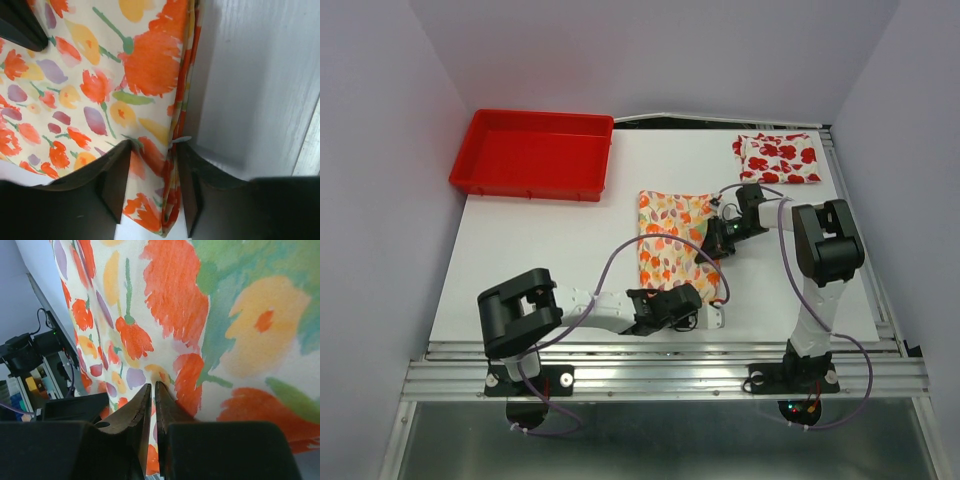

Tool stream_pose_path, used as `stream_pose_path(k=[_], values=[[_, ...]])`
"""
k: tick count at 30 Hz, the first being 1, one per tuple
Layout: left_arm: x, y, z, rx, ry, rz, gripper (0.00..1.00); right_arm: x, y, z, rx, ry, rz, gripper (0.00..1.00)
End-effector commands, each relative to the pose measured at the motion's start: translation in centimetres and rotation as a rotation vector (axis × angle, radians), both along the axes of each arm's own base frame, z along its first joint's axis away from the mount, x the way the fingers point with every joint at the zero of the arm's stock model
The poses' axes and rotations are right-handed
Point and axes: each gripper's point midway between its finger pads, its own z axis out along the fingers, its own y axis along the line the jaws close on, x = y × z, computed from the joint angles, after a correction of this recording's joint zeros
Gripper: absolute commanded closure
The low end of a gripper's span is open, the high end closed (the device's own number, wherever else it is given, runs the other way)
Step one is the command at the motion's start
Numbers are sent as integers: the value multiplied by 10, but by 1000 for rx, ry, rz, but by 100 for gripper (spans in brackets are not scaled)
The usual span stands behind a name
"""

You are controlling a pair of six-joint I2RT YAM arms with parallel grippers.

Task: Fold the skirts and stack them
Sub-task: Fold the skirt

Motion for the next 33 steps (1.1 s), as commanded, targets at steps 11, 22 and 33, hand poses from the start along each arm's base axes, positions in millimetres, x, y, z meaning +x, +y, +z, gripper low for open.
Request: stream_pose_path(k=[11, 22, 33], values=[[-31, -11, 8, 0, 141, -137, 100, -12, -23, -45, -172, -27, 51, 86], [-71, -3, 33, 30, 370, -233, 100, -1, -16, 0, -166, -147, 106, 82], [-77, -4, 53, 7, 546, -250, 100, 85, 3, 55, -132, -309, 57, 77]])
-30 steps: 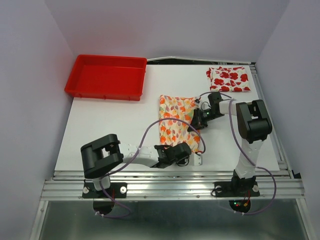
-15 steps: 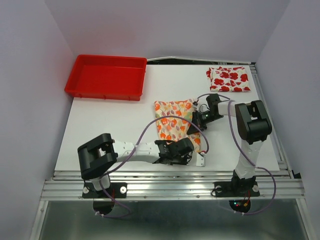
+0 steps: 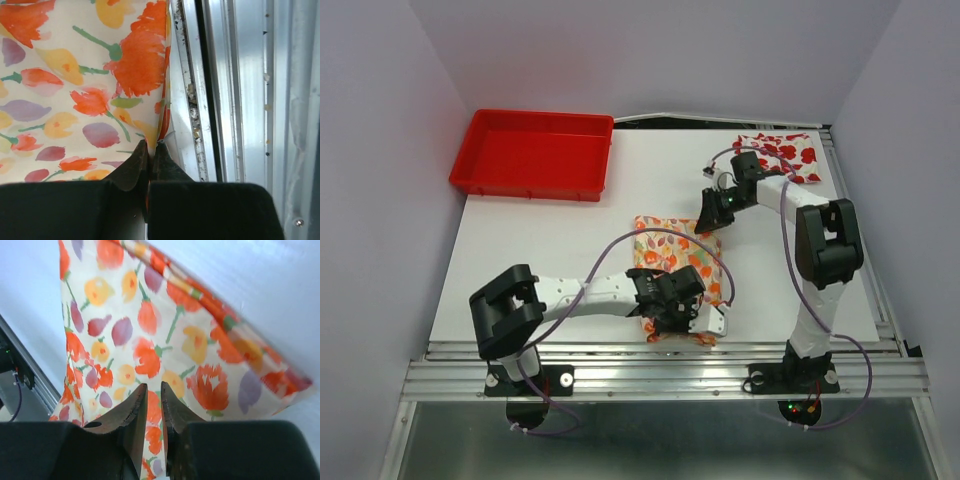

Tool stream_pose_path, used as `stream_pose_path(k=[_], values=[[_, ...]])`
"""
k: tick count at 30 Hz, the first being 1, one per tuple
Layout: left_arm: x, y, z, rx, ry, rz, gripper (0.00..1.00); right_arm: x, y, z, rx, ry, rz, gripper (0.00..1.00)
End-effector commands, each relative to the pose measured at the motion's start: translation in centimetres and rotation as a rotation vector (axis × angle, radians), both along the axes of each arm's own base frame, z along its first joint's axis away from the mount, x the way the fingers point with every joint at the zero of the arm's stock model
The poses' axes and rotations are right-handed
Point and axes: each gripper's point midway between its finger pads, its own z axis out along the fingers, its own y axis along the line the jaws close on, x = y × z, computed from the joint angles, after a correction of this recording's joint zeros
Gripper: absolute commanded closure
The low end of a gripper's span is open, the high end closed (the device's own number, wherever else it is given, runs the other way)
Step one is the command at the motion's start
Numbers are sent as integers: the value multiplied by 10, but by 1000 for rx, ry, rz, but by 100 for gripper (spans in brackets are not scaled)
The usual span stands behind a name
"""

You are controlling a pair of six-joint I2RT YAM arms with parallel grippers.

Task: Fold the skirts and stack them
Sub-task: Fold the skirt

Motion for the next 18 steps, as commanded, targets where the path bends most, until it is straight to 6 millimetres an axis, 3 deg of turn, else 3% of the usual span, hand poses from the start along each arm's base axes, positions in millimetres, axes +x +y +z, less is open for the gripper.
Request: stream_pose_path(k=[1, 2, 4, 6, 10, 14, 18], values=[[-6, -8, 33, -57, 116, -10, 100, 40, 2, 10, -17, -88, -13, 77], [-2, -12, 39, -70, 117, -6, 100, 47, 1, 1, -35, -77, -32, 77], [-1, -15, 45, -75, 120, -17, 100, 66, 3, 1, -35, -112, -54, 77], [0, -16, 48, -73, 124, -28, 100, 78, 7, -7, -26, -99, -81, 71], [2, -16, 51, -73, 159, -32, 100, 84, 10, -31, -21, -63, -82, 61], [12, -18, 56, -74, 170, -20, 100, 76, 12, -53, -33, -37, -57, 58], [33, -22, 69, -91, 156, 5, 100, 48, 18, -67, -30, 0, 9, 63]])
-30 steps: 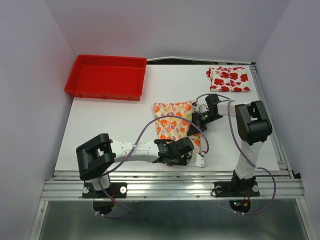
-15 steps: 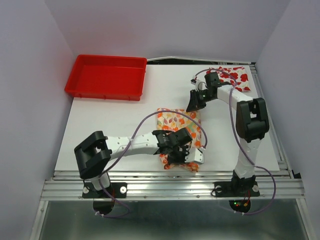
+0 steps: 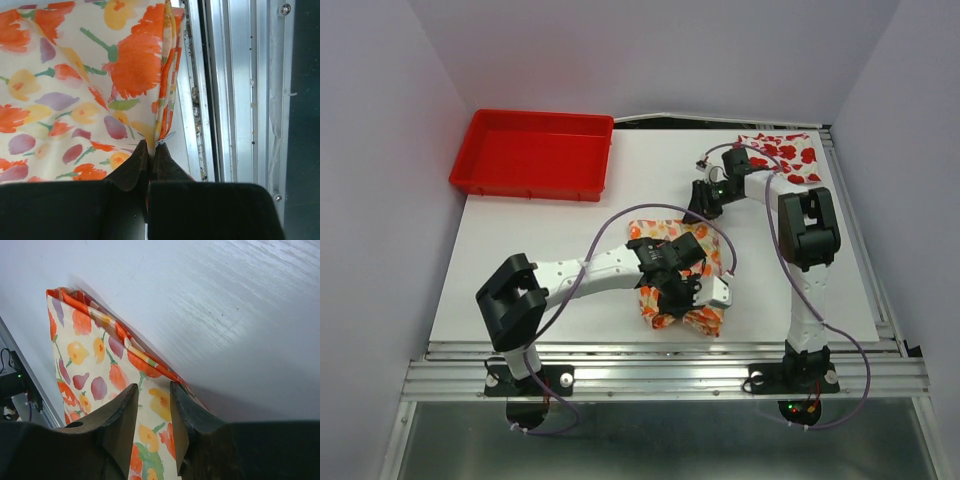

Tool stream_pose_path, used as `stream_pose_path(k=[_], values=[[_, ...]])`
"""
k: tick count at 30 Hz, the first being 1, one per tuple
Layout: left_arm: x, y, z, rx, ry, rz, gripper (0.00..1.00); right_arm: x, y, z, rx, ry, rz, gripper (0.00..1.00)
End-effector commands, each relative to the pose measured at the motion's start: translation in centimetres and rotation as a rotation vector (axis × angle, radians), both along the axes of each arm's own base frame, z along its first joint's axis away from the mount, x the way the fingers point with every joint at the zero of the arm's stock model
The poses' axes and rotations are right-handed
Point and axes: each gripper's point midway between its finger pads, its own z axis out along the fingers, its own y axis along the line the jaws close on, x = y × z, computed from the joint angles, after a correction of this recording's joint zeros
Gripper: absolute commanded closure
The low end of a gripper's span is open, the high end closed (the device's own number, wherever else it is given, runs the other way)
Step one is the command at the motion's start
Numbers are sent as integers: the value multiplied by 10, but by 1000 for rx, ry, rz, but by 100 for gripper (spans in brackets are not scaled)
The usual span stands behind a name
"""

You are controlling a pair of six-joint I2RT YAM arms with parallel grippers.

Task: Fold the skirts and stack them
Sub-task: Fold the skirt

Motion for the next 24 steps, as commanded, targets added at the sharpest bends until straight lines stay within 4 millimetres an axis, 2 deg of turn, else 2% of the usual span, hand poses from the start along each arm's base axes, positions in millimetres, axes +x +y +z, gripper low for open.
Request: stream_pose_path(k=[1, 11, 22, 24], values=[[20, -13, 31, -60, -9, -6, 100, -24, -2, -38, -67, 25, 64, 64], [78, -20, 54, -91, -96, 62, 100, -55, -17, -45, -123, 16, 119, 68], [169, -14, 46, -78, -240, 192, 100, -69, -16, -48, -96, 31, 166, 68], [180, -13, 42, -73, -255, 203, 100, -71, -16, -48, -93, 38, 169, 69]])
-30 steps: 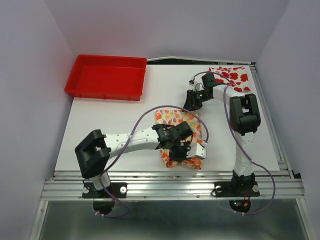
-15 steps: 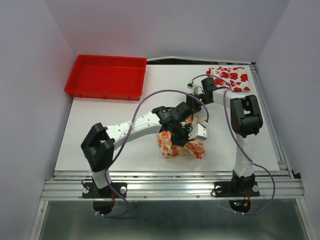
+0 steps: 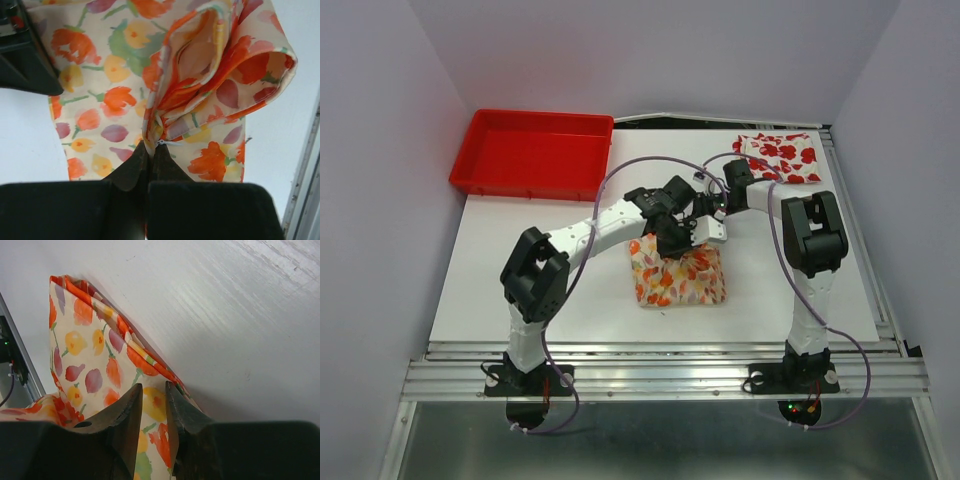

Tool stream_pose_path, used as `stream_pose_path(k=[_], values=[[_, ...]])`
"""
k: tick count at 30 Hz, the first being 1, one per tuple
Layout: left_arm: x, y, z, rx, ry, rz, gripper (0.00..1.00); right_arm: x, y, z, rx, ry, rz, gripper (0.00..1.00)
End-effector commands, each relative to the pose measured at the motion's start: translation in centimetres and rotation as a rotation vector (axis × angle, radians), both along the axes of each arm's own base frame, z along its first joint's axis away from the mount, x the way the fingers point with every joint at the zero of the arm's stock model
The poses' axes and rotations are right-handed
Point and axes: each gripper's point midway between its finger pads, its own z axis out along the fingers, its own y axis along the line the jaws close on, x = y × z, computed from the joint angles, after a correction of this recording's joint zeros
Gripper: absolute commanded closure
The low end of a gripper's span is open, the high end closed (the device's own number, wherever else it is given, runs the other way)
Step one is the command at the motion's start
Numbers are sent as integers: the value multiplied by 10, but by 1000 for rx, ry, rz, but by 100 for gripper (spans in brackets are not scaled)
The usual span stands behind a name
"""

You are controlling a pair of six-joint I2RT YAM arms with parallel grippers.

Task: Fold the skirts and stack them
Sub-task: Fold the skirt

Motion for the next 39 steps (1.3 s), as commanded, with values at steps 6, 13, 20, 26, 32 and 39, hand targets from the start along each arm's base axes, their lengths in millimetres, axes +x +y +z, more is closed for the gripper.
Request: stream_pose_path(k=[6, 13, 20, 26, 32, 39], values=[[68, -7, 16, -58, -184, 52, 100, -34, -19, -44, -145, 98, 39, 69], [91, -9, -1, -52, -277, 54, 100, -32, -19, -43, -150, 98, 44, 69], [97, -7, -31, -32, -297, 49, 100, -29, -20, -44, -162, 98, 42, 69], [91, 1, -58, -12, -278, 64, 100, -26, -24, -45, -188, 92, 34, 69], [91, 6, -76, 0, -263, 92, 100, -24, -24, -44, -196, 96, 30, 69], [93, 8, -82, 5, -259, 100, 94, -8, -30, -36, -254, 88, -34, 67]])
